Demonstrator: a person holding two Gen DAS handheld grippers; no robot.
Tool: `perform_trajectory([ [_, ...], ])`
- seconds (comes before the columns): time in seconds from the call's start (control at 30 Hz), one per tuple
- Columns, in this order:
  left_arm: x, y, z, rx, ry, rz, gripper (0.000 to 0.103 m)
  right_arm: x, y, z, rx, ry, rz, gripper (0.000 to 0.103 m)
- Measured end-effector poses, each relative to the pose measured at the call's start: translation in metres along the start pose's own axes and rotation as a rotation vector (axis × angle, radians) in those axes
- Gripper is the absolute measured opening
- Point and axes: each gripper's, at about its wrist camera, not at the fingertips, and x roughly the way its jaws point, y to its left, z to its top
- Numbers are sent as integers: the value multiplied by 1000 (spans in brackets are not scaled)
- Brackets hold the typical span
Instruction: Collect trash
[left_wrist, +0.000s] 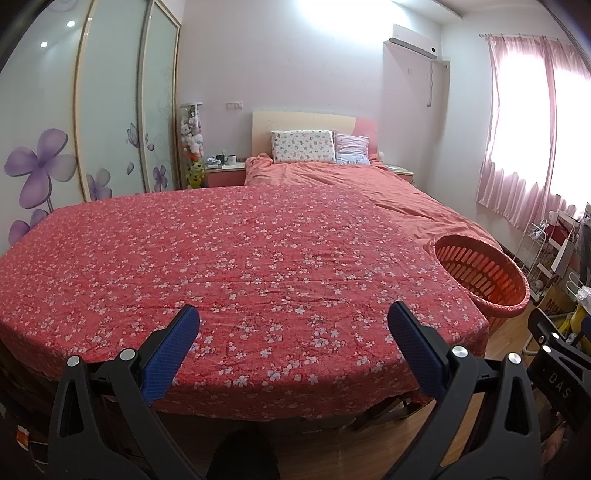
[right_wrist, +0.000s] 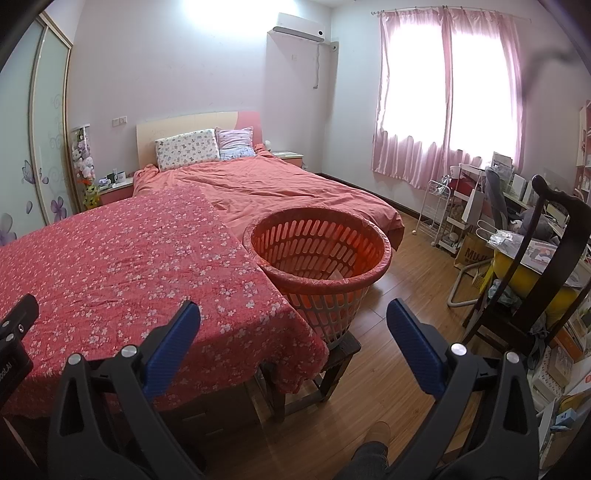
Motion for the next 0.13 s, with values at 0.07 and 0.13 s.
perform_trajectory([
  [0.07,0,0,0,2,0,-1,100,0,-1,0,0,0,0,99],
  [0.13,0,-1,1,2,3,-1,100,0,0,0,-1,0,0,99],
])
